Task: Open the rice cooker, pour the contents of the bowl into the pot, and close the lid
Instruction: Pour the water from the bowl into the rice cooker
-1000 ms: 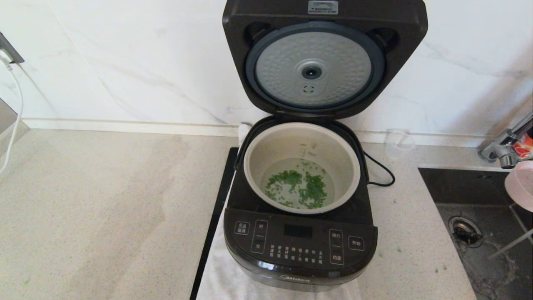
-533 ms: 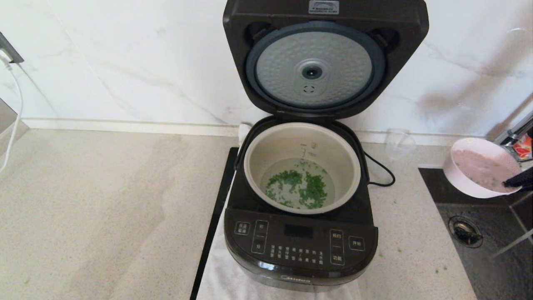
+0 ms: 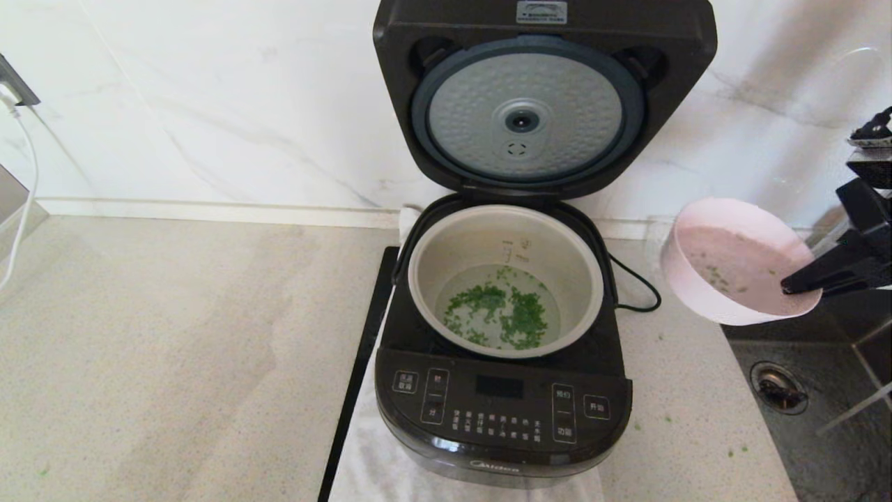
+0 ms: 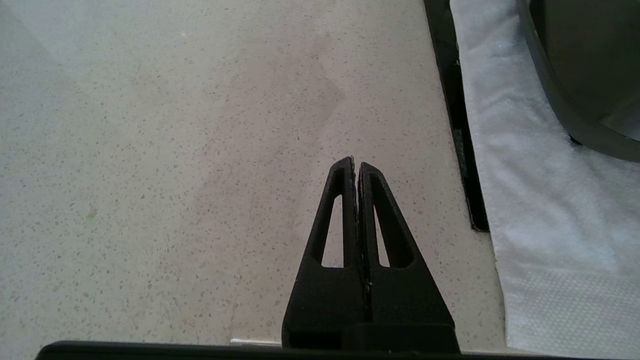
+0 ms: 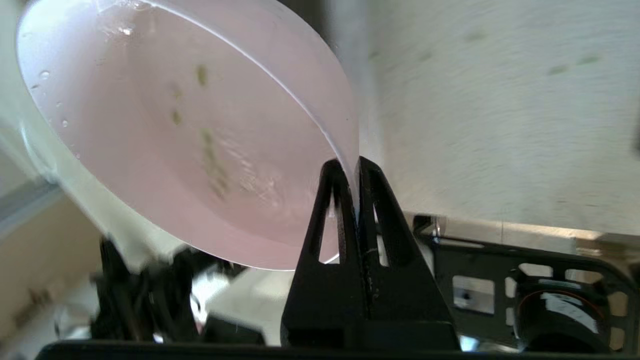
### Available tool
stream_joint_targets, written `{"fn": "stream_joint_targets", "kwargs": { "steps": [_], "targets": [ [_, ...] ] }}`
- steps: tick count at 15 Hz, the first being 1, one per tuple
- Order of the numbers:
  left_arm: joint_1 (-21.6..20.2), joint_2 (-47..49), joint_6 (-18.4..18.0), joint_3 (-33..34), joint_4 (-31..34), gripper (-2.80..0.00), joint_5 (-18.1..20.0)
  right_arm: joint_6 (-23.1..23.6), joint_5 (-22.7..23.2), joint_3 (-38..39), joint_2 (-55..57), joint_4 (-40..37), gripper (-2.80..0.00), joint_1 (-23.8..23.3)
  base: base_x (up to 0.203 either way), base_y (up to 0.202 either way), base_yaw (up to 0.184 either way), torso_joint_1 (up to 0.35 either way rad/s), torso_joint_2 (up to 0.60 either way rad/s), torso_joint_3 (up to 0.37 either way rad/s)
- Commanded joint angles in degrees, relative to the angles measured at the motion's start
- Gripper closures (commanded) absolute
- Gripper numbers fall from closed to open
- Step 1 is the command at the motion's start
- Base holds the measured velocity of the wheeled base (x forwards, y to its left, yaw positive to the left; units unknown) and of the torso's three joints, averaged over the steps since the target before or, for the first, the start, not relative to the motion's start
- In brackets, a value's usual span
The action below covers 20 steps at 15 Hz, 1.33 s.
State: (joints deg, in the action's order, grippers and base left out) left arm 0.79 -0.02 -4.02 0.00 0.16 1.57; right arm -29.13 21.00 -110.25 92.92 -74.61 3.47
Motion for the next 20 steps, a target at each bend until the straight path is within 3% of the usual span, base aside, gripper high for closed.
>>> {"fn": "stream_joint_targets", "kwargs": {
  "steps": [1,5,9,13,20],
  "targets": [
    [0.0,0.0,0.0,0.1,0.0,0.00,0.0,-1.7,0.1,-0.5,-0.4,-0.2,0.00,5.5,0.000,0.000,0.000,0.000,0.00,0.000],
    [0.0,-0.1,0.0,0.1,0.0,0.00,0.0,-2.3,0.0,-0.7,-0.7,1.2,0.00,12.2,0.000,0.000,0.000,0.000,0.00,0.000],
    [0.0,0.0,0.0,0.1,-0.1,0.00,0.0,-4.4,-7.0,-0.5,1.5,3.7,0.00,19.7,0.000,0.000,0.000,0.000,0.00,0.000],
    [0.0,-0.1,0.0,0.1,0.0,0.00,0.0,-6.7,-11.2,-0.5,5.2,7.9,0.00,25.8,0.000,0.000,0.000,0.000,0.00,0.000],
    [0.0,-0.1,0.0,0.1,0.0,0.00,0.0,-9.8,-16.6,-0.5,9.6,17.7,0.00,32.1,0.000,0.000,0.000,0.000,0.00,0.000]
  ]
}}
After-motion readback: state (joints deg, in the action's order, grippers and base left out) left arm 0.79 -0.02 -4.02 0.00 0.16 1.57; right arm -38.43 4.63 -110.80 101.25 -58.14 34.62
